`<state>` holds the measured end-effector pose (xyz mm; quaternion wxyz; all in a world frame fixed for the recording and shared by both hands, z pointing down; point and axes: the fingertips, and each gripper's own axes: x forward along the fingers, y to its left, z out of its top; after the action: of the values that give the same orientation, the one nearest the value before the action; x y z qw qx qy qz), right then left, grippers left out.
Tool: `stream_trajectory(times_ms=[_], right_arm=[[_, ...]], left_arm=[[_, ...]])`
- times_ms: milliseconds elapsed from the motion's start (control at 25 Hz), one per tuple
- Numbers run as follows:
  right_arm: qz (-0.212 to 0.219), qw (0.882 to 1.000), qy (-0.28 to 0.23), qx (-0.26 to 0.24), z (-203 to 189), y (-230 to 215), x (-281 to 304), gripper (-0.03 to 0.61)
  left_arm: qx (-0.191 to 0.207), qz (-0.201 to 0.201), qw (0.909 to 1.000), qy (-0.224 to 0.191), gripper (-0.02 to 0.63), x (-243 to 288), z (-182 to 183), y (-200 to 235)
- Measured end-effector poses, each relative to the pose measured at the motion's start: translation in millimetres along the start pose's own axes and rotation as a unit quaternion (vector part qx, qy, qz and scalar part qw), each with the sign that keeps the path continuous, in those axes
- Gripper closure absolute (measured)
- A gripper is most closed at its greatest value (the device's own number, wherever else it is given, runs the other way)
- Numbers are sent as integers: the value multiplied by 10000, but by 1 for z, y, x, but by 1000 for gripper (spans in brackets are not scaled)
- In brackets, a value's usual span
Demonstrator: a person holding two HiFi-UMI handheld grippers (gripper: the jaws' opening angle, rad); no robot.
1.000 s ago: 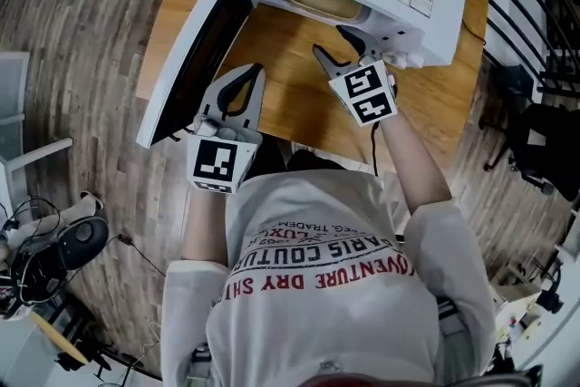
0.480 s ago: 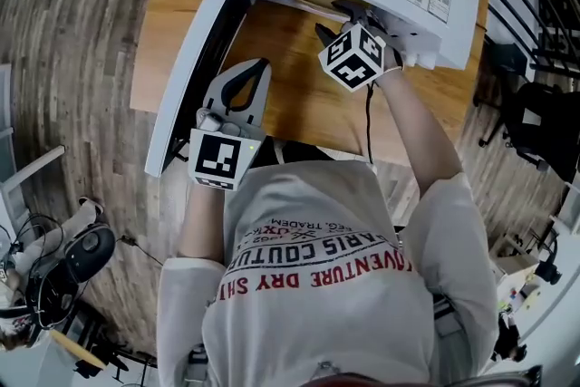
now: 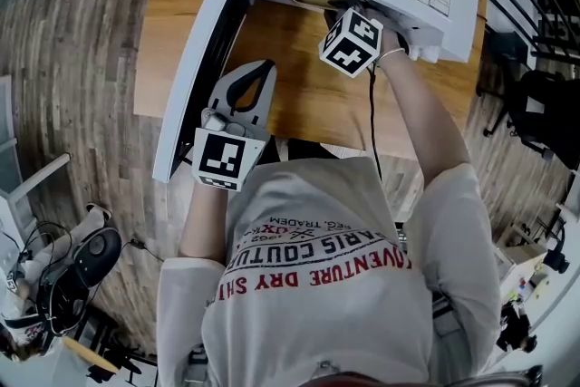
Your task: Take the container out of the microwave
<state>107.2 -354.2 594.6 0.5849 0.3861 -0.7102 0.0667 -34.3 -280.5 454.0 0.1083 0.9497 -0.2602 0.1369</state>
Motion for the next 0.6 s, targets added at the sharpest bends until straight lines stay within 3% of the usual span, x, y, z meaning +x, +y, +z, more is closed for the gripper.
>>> stream_trajectory(times_ms=[280,600], right_arm=[[152,9999,69,-8,-5,15,-12,534],[21,9994,-335,28,5,34,-44,543]], left_arm=[[127,-15,9999,-29,597,-11,5,-6],[233,4,9997,-115,597,-29,7,-17]])
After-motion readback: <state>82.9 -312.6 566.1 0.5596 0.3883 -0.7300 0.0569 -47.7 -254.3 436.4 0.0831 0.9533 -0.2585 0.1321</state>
